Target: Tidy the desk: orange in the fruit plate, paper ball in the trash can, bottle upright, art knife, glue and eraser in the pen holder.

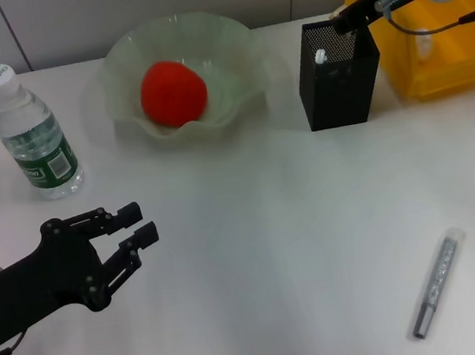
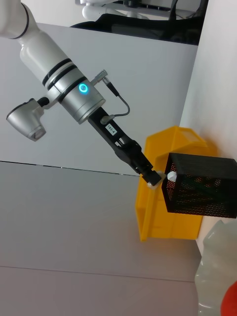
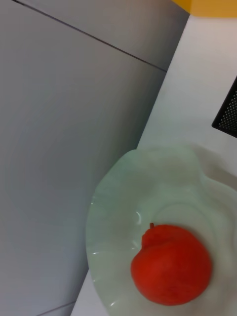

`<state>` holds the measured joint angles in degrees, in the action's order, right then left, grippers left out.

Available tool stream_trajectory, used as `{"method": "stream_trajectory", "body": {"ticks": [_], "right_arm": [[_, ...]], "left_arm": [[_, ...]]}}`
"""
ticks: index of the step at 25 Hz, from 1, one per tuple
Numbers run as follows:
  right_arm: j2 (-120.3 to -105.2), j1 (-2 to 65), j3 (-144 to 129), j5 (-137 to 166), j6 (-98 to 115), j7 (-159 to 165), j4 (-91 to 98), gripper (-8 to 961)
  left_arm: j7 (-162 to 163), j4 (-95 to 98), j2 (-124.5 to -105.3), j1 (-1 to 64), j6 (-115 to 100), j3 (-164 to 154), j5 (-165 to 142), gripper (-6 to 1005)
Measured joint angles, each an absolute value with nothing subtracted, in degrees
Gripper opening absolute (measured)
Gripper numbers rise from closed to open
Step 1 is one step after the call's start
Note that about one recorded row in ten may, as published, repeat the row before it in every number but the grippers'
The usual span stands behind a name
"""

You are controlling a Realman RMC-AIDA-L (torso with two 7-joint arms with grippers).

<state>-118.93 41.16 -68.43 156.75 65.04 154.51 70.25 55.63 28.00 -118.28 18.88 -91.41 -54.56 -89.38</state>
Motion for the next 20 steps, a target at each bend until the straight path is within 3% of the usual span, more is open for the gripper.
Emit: {"method": "stream_trajectory", "body": {"ticks": [16,20], "right_arm": [[-118.92,41.91,-68.88,156.87,67.03,152.68,69.96,303],[-119.0,40.93,-68.73,156.89,67.96,152.67,71.62,401]], "left_arm": [[55.13,27.68,-118.27,18.79,-90.91,-54.58,-89.39,306],[55.16,27.68,-118.3,18.84,-91.07,-54.58,-89.39,306]]}}
